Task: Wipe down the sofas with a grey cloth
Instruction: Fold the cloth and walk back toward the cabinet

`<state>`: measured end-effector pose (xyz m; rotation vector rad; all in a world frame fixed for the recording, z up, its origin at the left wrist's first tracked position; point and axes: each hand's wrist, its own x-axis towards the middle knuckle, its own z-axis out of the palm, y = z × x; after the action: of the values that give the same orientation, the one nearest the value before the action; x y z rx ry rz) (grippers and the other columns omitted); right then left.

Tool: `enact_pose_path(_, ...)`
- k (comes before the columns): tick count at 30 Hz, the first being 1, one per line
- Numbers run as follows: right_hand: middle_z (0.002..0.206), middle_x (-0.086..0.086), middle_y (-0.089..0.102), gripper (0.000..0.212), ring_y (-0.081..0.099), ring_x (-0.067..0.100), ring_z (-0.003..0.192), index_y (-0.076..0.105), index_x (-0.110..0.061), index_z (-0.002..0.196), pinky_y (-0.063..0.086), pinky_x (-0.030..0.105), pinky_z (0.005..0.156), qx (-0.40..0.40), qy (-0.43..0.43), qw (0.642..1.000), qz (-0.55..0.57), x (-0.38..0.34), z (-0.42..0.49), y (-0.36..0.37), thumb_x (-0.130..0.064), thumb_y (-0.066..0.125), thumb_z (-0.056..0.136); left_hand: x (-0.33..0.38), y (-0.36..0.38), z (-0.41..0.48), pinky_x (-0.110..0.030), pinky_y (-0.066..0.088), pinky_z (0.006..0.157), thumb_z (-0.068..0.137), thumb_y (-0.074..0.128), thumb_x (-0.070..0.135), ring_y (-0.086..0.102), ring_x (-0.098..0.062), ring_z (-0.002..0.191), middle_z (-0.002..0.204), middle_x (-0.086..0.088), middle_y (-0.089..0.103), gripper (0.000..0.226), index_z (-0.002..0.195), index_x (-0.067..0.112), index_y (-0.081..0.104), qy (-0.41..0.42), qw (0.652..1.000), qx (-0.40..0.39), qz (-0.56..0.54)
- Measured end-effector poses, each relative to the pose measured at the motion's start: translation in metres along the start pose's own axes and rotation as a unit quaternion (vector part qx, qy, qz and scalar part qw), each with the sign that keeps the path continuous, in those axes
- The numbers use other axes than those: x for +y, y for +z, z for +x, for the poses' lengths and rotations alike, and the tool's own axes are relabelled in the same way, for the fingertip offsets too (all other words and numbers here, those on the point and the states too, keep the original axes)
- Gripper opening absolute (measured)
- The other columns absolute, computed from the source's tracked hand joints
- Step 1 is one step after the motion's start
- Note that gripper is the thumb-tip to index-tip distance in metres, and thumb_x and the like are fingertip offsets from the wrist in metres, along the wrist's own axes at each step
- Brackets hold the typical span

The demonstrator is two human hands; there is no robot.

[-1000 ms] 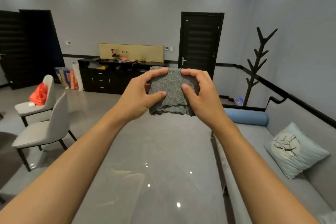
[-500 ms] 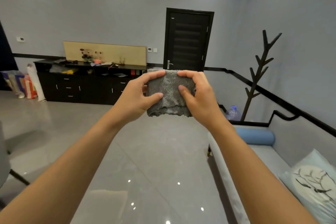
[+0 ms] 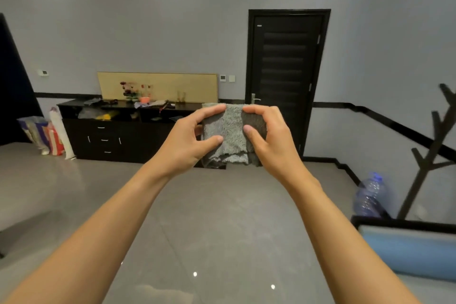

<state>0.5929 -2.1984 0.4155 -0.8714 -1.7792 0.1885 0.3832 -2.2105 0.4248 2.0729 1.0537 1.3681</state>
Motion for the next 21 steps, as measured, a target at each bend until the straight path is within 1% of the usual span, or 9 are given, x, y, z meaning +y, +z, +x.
enact_pose_path(3,0.120,-0.006,0.048,0.036,0.051,0.000,0.113,0.055,-0.025,0.130,0.049,0.033,0.100,-0.012,0.005,1.000,0.013,0.065,0.069,0.045,-0.014,0.062,0.097,-0.064,-0.011,0.074,-0.030,0.054,0.103,0.092,0.073,0.004,0.061,0.001,0.123,0.137,0.020,0.060,0.062,0.146,0.030,0.054,-0.016,1.000,0.007,0.006)
enact_pose_path(6,0.120,-0.010,0.046,0.036,0.050,-0.001,0.115,0.054,-0.028,0.131,0.050,0.028,0.098,-0.031,0.014,0.999,0.027,0.138,0.132,0.101,-0.017,0.061,0.098,-0.145,-0.023,0.145,-0.027,0.057,0.096,0.093,0.072,0.006,0.063,0.002,0.118,0.135,0.020,0.058,0.062,0.146,0.031,0.054,-0.037,0.999,0.014,0.005)
enact_pose_path(9,0.121,-0.012,0.045,0.036,0.049,-0.002,0.115,0.052,-0.031,0.132,0.050,0.023,0.096,-0.047,0.024,0.998,0.026,0.214,0.187,0.162,-0.019,0.060,0.099,-0.235,-0.033,0.209,-0.022,0.058,0.091,0.094,0.071,0.007,0.061,0.006,0.115,0.133,0.026,0.054,0.062,0.147,0.033,0.052,-0.042,0.999,0.015,0.010)
enact_pose_path(11,0.122,-0.009,0.045,0.037,0.049,-0.001,0.115,0.052,-0.030,0.133,0.049,0.021,0.097,-0.050,0.027,0.998,0.024,0.266,0.227,0.209,-0.019,0.060,0.099,-0.300,-0.043,0.257,-0.024,0.059,0.090,0.094,0.071,0.008,0.061,0.005,0.116,0.133,0.026,0.052,0.062,0.147,0.035,0.052,-0.042,0.999,0.012,0.012)
enact_pose_path(14,0.122,-0.007,0.046,0.037,0.048,-0.003,0.113,0.053,-0.028,0.133,0.047,0.016,0.095,-0.052,0.031,0.998,0.017,0.333,0.299,0.271,-0.018,0.061,0.098,-0.390,-0.065,0.336,-0.029,0.060,0.092,0.094,0.071,0.009,0.061,-0.003,0.119,0.137,0.019,0.054,0.062,0.146,0.037,0.053,-0.034,0.999,0.008,0.004)
enact_pose_path(16,0.123,-0.006,0.046,0.037,0.048,-0.006,0.112,0.053,-0.028,0.133,0.045,0.009,0.092,-0.058,0.041,0.997,0.013,0.372,0.354,0.304,-0.017,0.061,0.098,-0.440,-0.082,0.395,-0.032,0.060,0.094,0.094,0.072,0.010,0.061,-0.006,0.120,0.139,0.016,0.054,0.062,0.146,0.037,0.053,-0.033,0.999,0.002,0.002)
enact_pose_path(18,0.122,-0.005,0.046,0.037,0.046,-0.011,0.112,0.053,-0.026,0.133,0.042,0.004,0.090,-0.065,0.044,0.997,0.011,0.407,0.404,0.331,-0.016,0.062,0.098,-0.480,-0.096,0.449,-0.034,0.059,0.095,0.094,0.072,0.011,0.061,-0.006,0.120,0.140,0.017,0.054,0.061,0.145,0.039,0.053,-0.036,0.999,0.001,0.000)
enact_pose_path(21,0.122,-0.006,0.046,0.037,0.044,-0.016,0.111,0.054,-0.024,0.133,0.040,0.002,0.089,-0.058,0.045,0.997,0.002,0.470,0.480,0.369,-0.014,0.062,0.098,-0.544,-0.108,0.535,-0.037,0.058,0.098,0.094,0.072,0.010,0.062,-0.007,0.120,0.141,0.017,0.055,0.061,0.145,0.038,0.053,-0.034,0.999,-0.005,-0.008)
